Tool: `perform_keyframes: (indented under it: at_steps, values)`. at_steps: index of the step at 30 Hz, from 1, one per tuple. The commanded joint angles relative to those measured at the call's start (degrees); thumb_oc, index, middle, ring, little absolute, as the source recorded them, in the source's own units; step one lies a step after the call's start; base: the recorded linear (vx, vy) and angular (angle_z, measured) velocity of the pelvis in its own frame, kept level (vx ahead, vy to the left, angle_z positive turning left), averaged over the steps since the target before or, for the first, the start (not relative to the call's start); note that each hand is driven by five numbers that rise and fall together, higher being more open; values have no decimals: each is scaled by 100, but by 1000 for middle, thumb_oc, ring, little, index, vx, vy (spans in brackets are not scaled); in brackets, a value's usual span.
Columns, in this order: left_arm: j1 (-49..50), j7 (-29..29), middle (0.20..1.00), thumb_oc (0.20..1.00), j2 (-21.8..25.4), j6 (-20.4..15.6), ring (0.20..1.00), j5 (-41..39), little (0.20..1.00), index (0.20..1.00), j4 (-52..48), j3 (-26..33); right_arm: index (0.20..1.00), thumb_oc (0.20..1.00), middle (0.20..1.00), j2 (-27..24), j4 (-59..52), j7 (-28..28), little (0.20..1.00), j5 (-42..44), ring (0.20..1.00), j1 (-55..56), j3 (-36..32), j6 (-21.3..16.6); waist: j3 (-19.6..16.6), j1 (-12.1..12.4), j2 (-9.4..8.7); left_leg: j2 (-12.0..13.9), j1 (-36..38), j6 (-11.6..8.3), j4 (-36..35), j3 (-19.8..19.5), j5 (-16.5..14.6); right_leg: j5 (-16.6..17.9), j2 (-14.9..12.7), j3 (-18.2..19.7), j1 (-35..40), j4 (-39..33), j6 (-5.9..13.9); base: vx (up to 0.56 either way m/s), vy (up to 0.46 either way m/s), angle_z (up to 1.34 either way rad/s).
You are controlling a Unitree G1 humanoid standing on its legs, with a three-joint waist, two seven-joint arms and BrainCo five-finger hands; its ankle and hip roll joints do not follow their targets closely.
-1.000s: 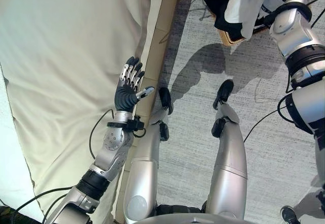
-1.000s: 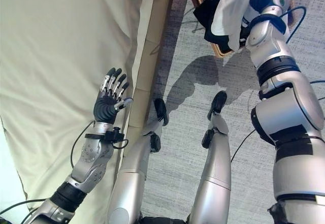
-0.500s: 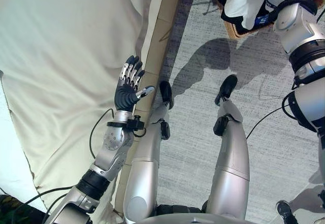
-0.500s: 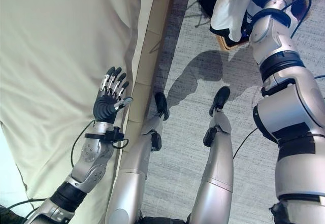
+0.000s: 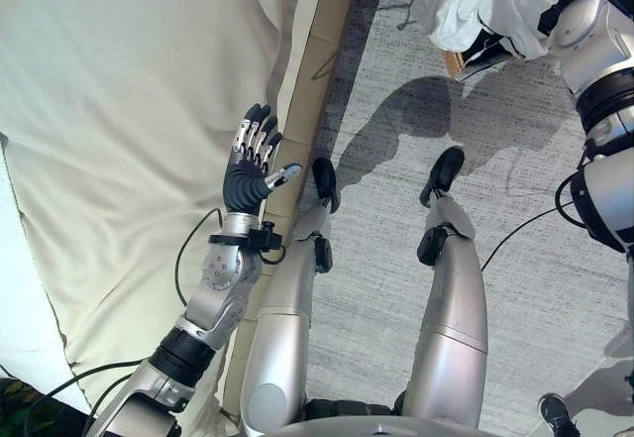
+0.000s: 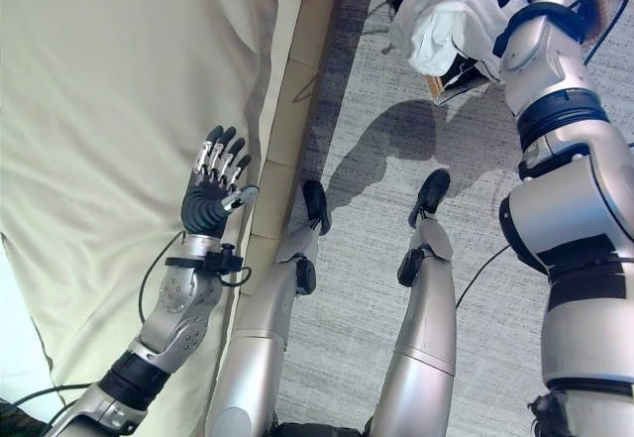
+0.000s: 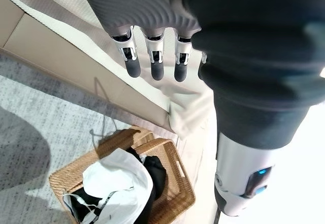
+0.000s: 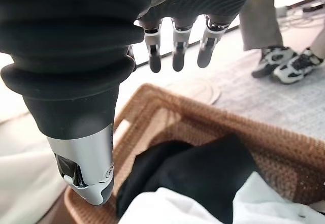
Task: Pick up clothes into the bucket
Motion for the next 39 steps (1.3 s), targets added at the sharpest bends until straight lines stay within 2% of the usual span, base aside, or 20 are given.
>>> perform_keyframes:
  at_steps: [1, 9, 14, 16, 20, 24, 25, 27, 29, 31, 32, 36, 37, 38, 39]
  values:
    - [219, 31, 1000, 1000, 120, -253, 1000, 288, 1000, 1000, -746, -2, 1000, 1000, 1000, -256, 174, -159, 1000, 613, 1000, -483, 233, -86, -113, -64, 484, 432, 367, -470, 107, -597, -500, -350, -223, 314, 366, 397, 762, 0, 0, 0]
    - [225, -85, 1000, 1000, 90, -235, 1000, 156, 1000, 1000, -605, -5, 1000, 1000, 1000, -329, 246, 34, 1000, 800, 1000, -353, 148, -82, -113, -86, 427, 424, 695, -494, 22, -574, -487, -248, -205, 254, 741, 188, 781, 0, 0, 0]
    - [203, -104, 1000, 1000, 41, -229, 1000, 148, 1000, 1000, -474, 59, 1000, 1000, 1000, -330, -64, -46, 1000, 1008, 1000, 17, -198, -231, -113, -120, 376, 405, 1117, -535, -158, -544, -457, -127, -205, 174, 1233, -148, 822, -7, 5, -2]
    - [212, -105, 1000, 1000, 32, -228, 1000, 147, 1000, 1000, -432, 91, 1000, 1000, 1000, -337, -217, -74, 1000, 1032, 1000, 133, -283, -282, -113, -146, 343, 398, 1110, -499, -229, -492, -280, 84, -207, 96, 1277, -319, 756, -85, 4, -2]
    - [344, -132, 1000, 1000, -27, -240, 1000, 108, 1000, 1000, -323, 232, 1000, 1000, 1000, -260, -952, -193, 1000, 1126, 1000, 767, -675, -502, -113, -237, 242, 391, 1528, -532, -413, -488, -229, 228, -189, 24, 1791, -645, 797, -19, 1, -1]
    - [525, -110, 1000, 1000, -48, -233, 1000, 129, 1000, 1000, -173, 373, 1000, 1000, 1000, -255, -1807, -360, 1000, 1126, 1000, 1602, -1256, -669, -113, -318, 160, 389, 2026, -563, -587, -507, -199, 329, -198, -66, 2413, -985, 832, 28, -11, -5]
    - [607, -119, 1000, 1000, -80, -221, 1000, 148, 1000, 1000, -87, 440, 1000, 1000, 1000, -204, -2246, -399, 1000, 1218, 1000, 2089, -1647, -788, -113, -352, 136, 391, 2303, -578, -706, -516, -172, 373, -215, -126, 2734, -1133, 850, 35, -9, -1]
    - [650, -128, 1000, 1000, -72, -214, 1000, 142, 1000, 1000, -36, 467, 1000, 1000, 1000, -180, -2482, -410, 1000, 1244, 1000, 2344, -1809, -827, -113, -354, 120, 393, 2457, -578, -788, -524, -153, 394, -214, -164, 2903, -1224, 854, 41, -11, -2]
    - [731, -162, 1000, 1000, -128, -168, 1000, 127, 1000, 1000, 165, 563, 1000, 1000, 1000, 128, -3252, -358, 1000, 1339, 1000, 3286, -2323, -1001, -113, -395, 44, 432, 2911, -601, -996, -536, -85, 470, -208, -284, 3458, -1502, 878, 63, -37, -7]
    - [772, -181, 1000, 1000, -132, -145, 1000, 120, 1000, 1000, 186, 608, 1000, 1000, 1000, 207, -3541, -318, 1000, 1315, 1000, 3575, -2451, -1016, -124, -411, 24, 434, 3037, -595, -1052, -545, -81, 488, -192, -309, 3600, -1595, 878, 66, -31, 4]
    - [874, -262, 1000, 1000, -190, -98, 1000, 106, 1000, 1000, 351, 718, 1000, 1000, 1000, 520, -3970, -141, 1000, 1363, 1000, 4291, -2675, -1152, -249, -431, -35, 469, 3265, -615, -1163, -560, -45, 521, -170, -384, 3906, -1790, 904, 72, -27, 2]
    - [1049, -405, 1000, 1000, -256, -42, 1000, 103, 1000, 1000, 529, 850, 1000, 1000, 1000, 918, -4525, 129, 1000, 1342, 1000, 5185, -2892, -1279, -439, -434, -100, 504, 3598, -613, -1377, -576, 19, 623, -139, -516, 4323, -2103, 940, 106, -22, -3]
    - [1162, -486, 1000, 1000, -278, -9, 1000, 118, 1000, 1000, 647, 978, 1000, 1000, 1000, 1180, -4849, 299, 1000, 1369, 1000, 5786, -2995, -1368, -572, -435, -139, 531, 3841, -631, -1521, -580, 32, 631, -86, -572, 4614, -2259, 965, 61, -18, 3]
    - [1165, -486, 1000, 1000, -274, -8, 1000, 118, 1000, 1000, 645, 977, 1000, 1000, 1000, 1184, -4859, 299, 1000, 1366, 1000, 5795, -3000, -1363, -580, -439, -147, 522, 3831, -627, -1532, -583, 57, 658, -91, -577, 4613, -2284, 963, 149, -42, 2]
    - [1270, -567, 1000, 1000, -335, 31, 1000, 202, 1000, 1000, 866, 1094, 1000, 1000, 1000, 1366, -5203, 540, 1000, 1411, 1000, 6368, -3061, -1437, -736, -429, -197, 560, 4075, -643, -1699, -591, 95, 648, -53, -649, 4873, -2398, 992, 66, -19, 0]
